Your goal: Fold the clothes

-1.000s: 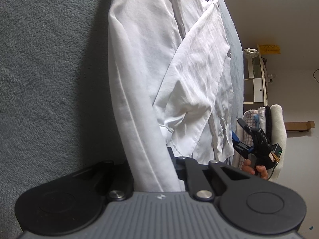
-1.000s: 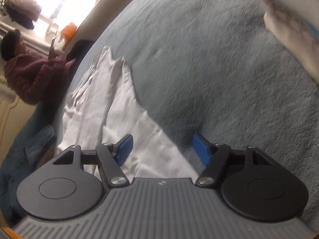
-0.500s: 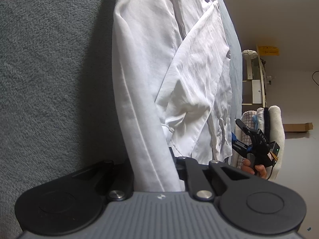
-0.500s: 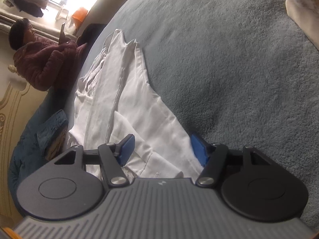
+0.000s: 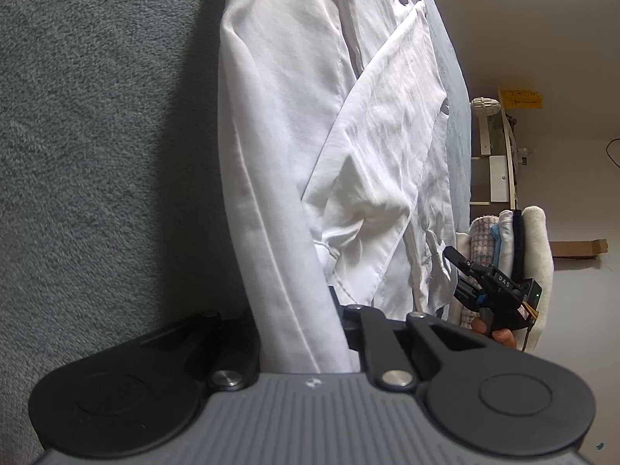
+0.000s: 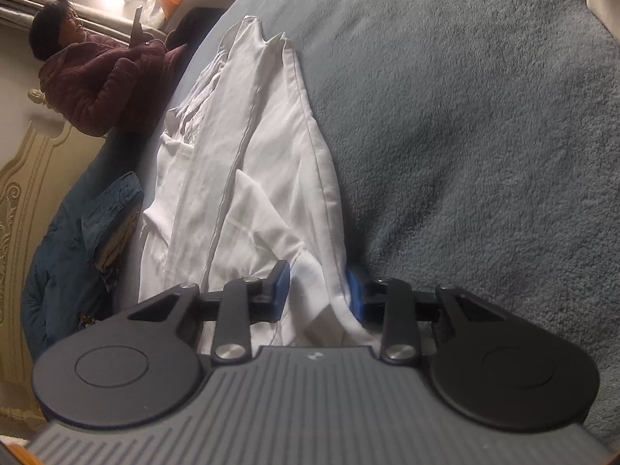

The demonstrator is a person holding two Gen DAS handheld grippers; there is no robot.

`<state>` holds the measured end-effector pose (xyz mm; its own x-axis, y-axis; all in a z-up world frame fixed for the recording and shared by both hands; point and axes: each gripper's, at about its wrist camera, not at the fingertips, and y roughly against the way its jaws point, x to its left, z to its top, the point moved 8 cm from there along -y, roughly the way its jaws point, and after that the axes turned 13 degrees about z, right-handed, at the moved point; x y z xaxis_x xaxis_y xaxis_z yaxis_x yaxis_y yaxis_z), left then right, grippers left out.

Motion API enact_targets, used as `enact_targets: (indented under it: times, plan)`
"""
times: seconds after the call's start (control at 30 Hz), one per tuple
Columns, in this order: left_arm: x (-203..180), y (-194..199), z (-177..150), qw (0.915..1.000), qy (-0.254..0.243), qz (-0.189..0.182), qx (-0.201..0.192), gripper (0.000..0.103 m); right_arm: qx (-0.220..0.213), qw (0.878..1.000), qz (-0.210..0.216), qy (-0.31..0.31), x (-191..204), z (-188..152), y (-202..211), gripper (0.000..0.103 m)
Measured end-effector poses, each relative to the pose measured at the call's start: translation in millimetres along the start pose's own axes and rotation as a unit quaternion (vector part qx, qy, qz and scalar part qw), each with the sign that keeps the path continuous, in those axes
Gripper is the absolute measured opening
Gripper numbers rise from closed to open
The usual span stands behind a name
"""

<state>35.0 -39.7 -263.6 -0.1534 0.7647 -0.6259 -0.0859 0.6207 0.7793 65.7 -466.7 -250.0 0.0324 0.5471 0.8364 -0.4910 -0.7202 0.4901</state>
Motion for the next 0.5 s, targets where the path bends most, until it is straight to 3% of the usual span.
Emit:
enact_targets:
  times: [0.17, 0.33, 0.43, 0.5]
  plan:
    - [-6, -5, 1, 1.0, 0.001, 0.0, 0.0, 0.01, 0.003, 1.0, -0.005, 0.003, 0, -1, 1, 0.03]
    - [-10, -10, 0, 1.0, 0.004, 0.0, -0.001, 0.011, -0.025, 0.999, -0.023, -0.006, -2, 1, 8, 0.034]
    - [-12, -10, -1, 1.0, 0.003, 0.0, -0.002, 0.011, -0.066, 0.995, -0.067, 0.016, 3, 2, 20, 0.047]
    - [-15, -12, -1, 1.0, 0.004, 0.001, -0.002, 0.011, -0.09, 0.989, -0.102, 0.051, 12, -2, 28, 0.048]
